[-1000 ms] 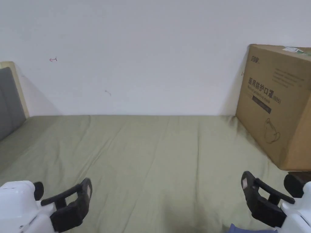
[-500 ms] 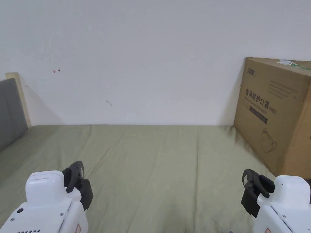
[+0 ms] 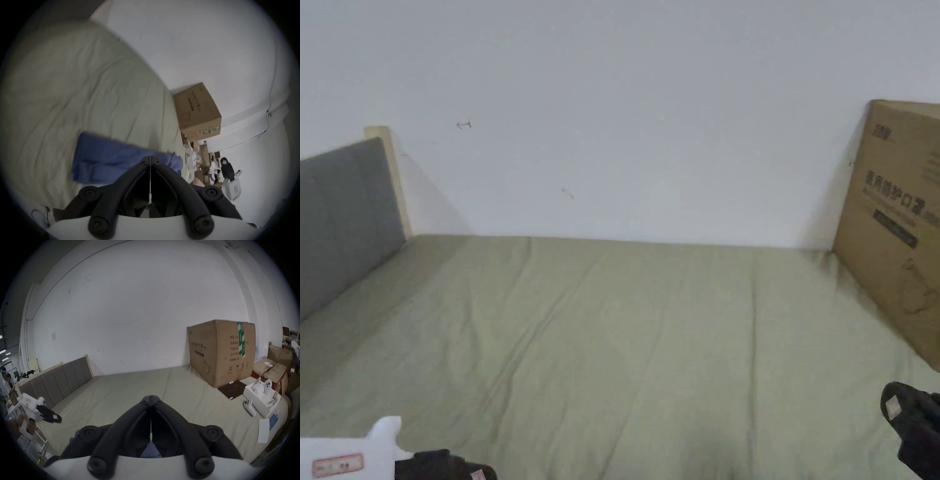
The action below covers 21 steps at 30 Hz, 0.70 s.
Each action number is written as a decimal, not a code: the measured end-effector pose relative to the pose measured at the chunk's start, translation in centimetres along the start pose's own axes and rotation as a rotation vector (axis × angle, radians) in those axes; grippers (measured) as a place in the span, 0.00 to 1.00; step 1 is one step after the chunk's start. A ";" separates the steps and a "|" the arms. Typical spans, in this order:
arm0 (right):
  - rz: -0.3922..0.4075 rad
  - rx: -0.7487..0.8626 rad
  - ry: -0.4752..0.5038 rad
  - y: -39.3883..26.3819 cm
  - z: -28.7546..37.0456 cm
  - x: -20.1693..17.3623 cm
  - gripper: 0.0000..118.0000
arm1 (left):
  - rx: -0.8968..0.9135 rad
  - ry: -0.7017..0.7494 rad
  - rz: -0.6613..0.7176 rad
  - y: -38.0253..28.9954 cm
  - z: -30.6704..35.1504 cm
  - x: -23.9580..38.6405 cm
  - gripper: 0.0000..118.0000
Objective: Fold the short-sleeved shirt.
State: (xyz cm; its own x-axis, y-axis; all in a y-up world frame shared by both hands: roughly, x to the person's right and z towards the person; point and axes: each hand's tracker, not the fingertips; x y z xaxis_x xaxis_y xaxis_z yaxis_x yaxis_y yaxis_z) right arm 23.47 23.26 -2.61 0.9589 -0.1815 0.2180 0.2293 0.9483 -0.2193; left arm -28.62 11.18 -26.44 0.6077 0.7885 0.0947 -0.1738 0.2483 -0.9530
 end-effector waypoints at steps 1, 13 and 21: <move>-0.001 -0.020 -0.001 -0.2 -0.3 0.0 0.00 | -0.010 0.066 0.005 0.0 -0.4 -1.5 0.59; 0.209 -0.189 0.006 -1.2 -3.3 -4.4 0.00 | -0.057 -0.385 0.251 -3.1 -5.3 -8.0 0.96; 0.157 -0.225 0.069 -1.0 -5.0 -6.8 0.00 | -0.214 -0.118 0.207 -3.6 -9.8 -6.4 0.17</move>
State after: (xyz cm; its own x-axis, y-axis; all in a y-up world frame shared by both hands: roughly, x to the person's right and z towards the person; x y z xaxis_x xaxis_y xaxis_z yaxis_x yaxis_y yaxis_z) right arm 17.51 22.21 -8.63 0.9930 -0.0617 0.1010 0.1011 0.8860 -0.4525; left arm -24.28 -0.30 -26.43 0.4804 0.8728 -0.0866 -0.1094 -0.0383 -0.9933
